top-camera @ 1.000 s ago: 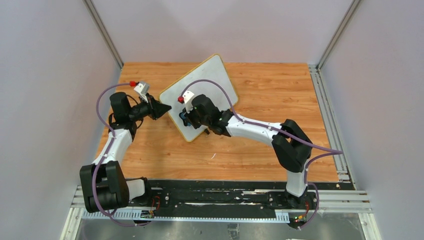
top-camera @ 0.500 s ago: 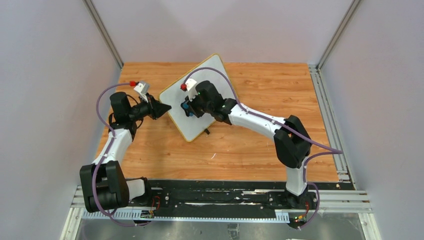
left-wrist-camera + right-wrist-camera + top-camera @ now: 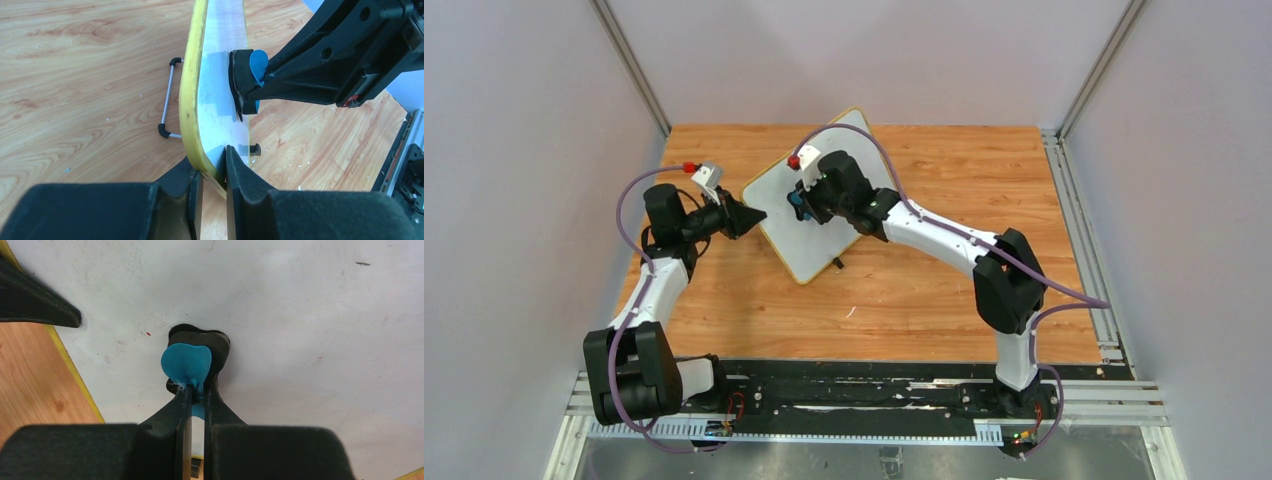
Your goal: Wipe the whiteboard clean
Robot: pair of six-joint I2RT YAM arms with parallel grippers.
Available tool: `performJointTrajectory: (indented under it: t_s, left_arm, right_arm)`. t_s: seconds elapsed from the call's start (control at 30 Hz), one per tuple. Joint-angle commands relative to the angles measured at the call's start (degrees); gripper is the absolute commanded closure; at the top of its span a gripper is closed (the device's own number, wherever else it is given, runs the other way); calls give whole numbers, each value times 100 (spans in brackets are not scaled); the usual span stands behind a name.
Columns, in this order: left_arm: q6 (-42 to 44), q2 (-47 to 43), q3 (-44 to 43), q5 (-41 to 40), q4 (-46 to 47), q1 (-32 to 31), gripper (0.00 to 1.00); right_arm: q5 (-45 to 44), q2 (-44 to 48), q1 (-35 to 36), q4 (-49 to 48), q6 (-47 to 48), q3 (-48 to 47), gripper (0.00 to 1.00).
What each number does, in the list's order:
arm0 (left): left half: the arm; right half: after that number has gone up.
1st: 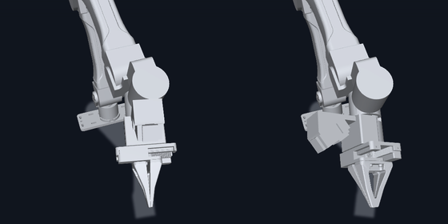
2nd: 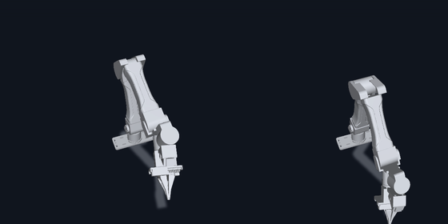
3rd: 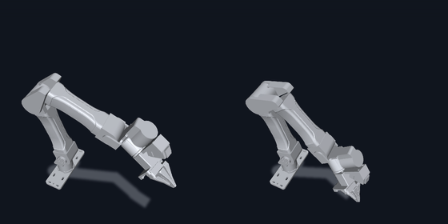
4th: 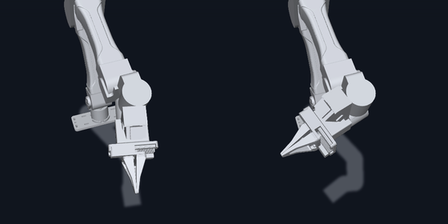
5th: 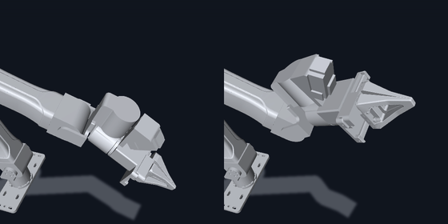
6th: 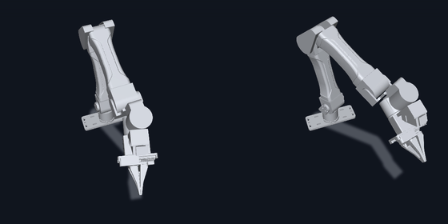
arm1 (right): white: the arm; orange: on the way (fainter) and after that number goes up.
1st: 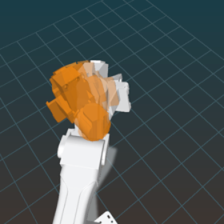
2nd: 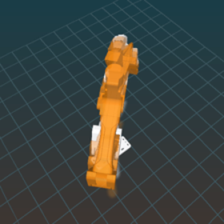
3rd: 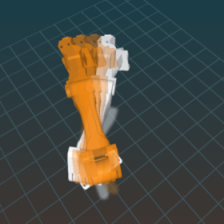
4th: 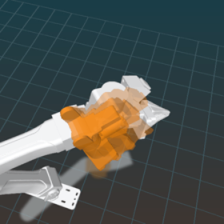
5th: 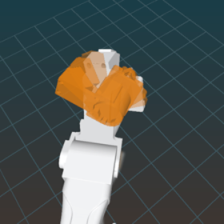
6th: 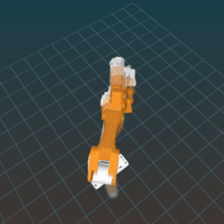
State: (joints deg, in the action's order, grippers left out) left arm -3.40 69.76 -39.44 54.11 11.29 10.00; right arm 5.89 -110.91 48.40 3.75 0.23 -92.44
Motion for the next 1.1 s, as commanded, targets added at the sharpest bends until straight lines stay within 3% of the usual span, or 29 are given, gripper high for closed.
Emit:
performJointTrajectory:
  t_s: [0.0, 0.53, 1.07]
  left_arm:
    - [848, 91, -4, -80, -136, -54, 100]
    - [848, 51, 14, -67, -136, -55, 100]
    - [844, 73, -2, -82, -136, -55, 100]
  right_arm:
    - [-106, -137, 337, -591, -42, -273, 99]
    - [-486, -160, 722, -573, 101, -315, 99]
    - [-507, 120, -689, -520, 138, 339, 99]
